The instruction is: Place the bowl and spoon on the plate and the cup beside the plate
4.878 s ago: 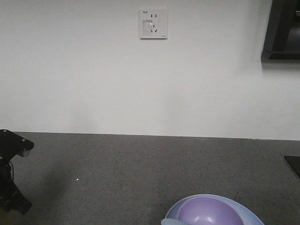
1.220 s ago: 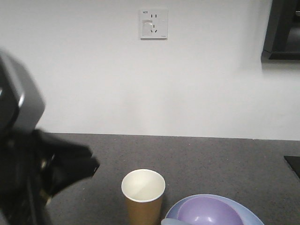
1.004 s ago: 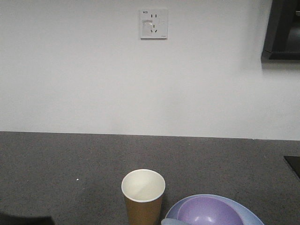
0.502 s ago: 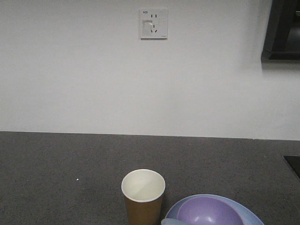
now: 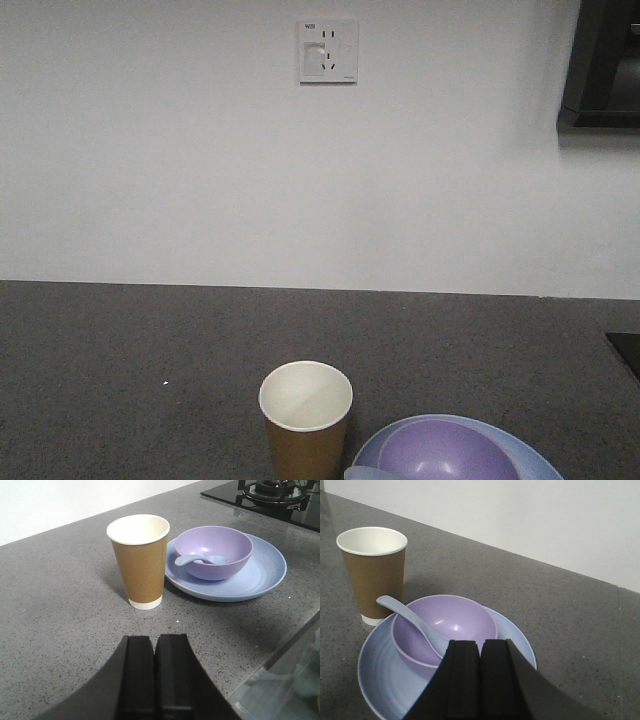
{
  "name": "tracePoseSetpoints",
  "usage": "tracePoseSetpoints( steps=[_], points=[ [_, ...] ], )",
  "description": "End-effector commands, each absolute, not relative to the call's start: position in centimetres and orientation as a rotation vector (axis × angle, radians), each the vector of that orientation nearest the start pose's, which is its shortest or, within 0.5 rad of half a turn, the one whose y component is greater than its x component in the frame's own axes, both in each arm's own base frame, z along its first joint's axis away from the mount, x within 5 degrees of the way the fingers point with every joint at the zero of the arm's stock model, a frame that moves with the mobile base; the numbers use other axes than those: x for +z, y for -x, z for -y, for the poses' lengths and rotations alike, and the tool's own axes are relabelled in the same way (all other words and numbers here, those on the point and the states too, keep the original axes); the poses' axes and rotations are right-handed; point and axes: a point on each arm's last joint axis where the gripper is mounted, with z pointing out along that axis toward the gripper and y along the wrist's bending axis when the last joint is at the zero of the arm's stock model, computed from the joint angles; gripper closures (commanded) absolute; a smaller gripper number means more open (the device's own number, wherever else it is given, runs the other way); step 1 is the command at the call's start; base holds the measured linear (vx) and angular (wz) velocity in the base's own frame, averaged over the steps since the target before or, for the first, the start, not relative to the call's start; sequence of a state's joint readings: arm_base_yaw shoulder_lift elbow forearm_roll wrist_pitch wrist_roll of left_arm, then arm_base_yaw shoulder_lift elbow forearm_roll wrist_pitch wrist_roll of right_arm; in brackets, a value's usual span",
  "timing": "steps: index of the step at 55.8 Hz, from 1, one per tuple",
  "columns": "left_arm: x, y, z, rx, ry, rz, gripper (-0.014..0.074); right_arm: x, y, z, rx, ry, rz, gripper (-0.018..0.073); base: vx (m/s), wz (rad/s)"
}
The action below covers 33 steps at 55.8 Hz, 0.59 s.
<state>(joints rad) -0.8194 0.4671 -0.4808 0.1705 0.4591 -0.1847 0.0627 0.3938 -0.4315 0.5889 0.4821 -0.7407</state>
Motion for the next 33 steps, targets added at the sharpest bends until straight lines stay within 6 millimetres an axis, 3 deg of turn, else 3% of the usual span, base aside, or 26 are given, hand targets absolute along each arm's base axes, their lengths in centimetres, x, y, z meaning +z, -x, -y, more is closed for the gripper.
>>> tracePoseSetpoints(
  steps=[1, 9, 17, 23, 33],
  points=[
    [31.3, -7.3, 6.9, -0.538, -0.674, -1.736, 0.0600, 31.0, -8.5, -2.6, 0.118, 0.381, -1.719, 0.0568, 0.00, 0.00],
    [30.5, -7.5, 6.5, -0.477, -0.656, -1.686, 0.0596, 31.0, -8.5, -2.6, 0.118, 0.381, -1.720, 0.0568, 0.00, 0.00],
    [28.8, -7.6, 4.6, -0.325, -0.534, -1.509, 0.0596, 31.0, -8.5, -2.6, 0.118, 0.381, -1.720, 0.0568, 0.00, 0.00],
    [26.2, -7.1, 2.8, -0.225, -0.345, -1.435, 0.0596, 31.0, -8.5, -2.6, 0.118, 0.381, -1.720, 0.0568, 0.00, 0.00],
    [21.6, -5.9, 1.0, -0.166, -0.105, -1.452, 0.0596, 31.0, -8.5, -2.6, 0.118, 0.381, -1.720, 0.0568, 0.00, 0.00]
  ],
)
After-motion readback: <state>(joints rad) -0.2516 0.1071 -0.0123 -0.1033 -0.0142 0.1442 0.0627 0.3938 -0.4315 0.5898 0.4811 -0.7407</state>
